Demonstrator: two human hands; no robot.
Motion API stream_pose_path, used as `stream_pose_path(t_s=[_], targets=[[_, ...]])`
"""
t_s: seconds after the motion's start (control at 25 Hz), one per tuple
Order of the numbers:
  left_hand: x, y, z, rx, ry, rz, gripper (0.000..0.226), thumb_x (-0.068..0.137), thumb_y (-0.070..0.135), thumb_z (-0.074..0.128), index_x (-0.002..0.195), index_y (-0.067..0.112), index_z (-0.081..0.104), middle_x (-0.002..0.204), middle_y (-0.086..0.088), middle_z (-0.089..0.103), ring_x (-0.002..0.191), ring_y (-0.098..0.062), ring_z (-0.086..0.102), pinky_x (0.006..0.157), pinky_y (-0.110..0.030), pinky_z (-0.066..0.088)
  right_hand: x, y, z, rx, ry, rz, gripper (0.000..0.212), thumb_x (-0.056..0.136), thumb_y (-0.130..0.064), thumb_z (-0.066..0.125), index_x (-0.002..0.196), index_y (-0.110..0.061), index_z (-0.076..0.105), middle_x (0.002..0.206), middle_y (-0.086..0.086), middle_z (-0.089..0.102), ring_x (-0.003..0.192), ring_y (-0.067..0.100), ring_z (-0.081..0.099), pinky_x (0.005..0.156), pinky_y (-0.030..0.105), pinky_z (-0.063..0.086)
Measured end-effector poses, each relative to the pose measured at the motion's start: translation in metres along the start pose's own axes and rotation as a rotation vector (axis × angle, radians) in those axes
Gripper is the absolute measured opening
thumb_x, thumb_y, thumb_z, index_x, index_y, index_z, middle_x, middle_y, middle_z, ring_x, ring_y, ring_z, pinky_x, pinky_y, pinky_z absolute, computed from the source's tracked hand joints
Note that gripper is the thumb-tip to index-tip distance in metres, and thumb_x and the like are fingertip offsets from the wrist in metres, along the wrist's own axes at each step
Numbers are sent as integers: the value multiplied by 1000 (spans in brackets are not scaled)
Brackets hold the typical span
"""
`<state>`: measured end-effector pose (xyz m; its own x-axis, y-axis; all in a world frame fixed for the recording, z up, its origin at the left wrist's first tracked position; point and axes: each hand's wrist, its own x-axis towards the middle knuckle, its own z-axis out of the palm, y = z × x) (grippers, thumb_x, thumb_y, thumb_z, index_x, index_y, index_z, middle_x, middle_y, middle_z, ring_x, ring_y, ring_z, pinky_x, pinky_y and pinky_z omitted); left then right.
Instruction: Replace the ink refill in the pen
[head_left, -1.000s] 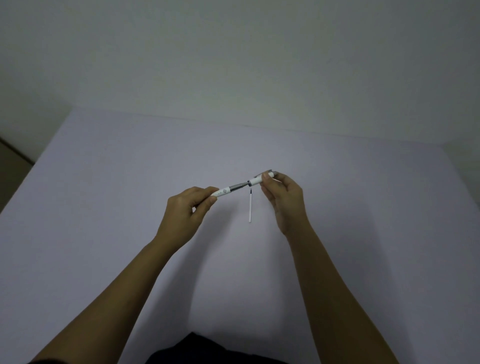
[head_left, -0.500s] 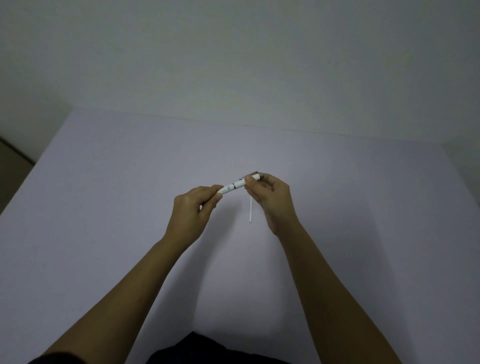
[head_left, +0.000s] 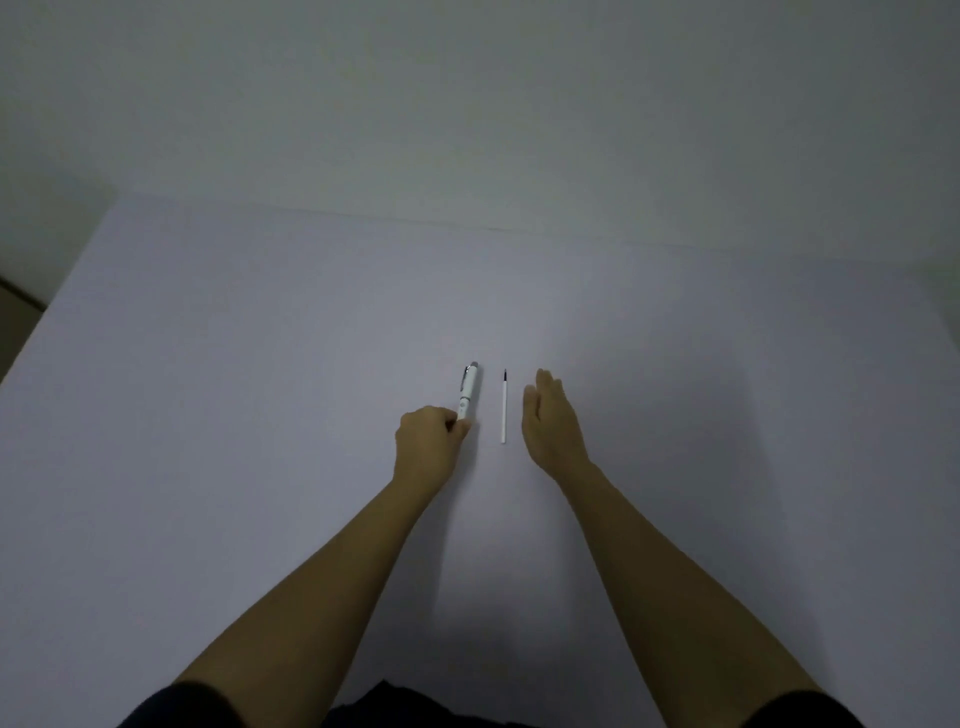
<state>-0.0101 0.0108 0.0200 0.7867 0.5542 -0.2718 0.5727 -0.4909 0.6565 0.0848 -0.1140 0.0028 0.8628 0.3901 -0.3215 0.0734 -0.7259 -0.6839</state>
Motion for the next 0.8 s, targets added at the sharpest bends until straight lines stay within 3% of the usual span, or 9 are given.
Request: stream_pose_path(t_s=[0.08,0.28,0.48,0.64,0.8], targets=[[7,0,16,1,28,-46,36,91,18,54,62,-2,57,51,-8,48,52,-23,44,50,-29,33,3,23,11,-182,-84,-27,52,102,-24,22,147,-3,10,160,13,6,148,24,1,119,36,1],[10,-7,41,63,99,10,29,94,17,48,84,-5,62,79,-22,63,68,-30,56,58,-31,37,2,59,31,-457,-35,-150,56,100,-26,26,148,-7,4,160,9,1,148,22,0,119,36,1],[8,-16,51,83,126,62,28,95,18,48,94,-7,61,87,-23,63,75,-31,59,67,-40,53,3,69,42,-511,65,-196,58,97,-22,31,148,-6,9,159,9,8,148,22,6,118,34,2],[7,-15,53,91,144,68,28,94,19,49,98,-6,61,90,-23,64,78,-32,60,71,-41,54,3,70,43,-514,82,-199,57,97,-23,31,148,-7,9,159,8,9,148,21,6,117,33,0],[3,-7,46,63,142,21,31,93,25,51,88,-4,59,84,-23,62,73,-31,58,66,-41,52,1,66,37,-510,43,-203,58,98,-24,28,148,-8,6,160,9,4,148,20,2,118,32,-2]])
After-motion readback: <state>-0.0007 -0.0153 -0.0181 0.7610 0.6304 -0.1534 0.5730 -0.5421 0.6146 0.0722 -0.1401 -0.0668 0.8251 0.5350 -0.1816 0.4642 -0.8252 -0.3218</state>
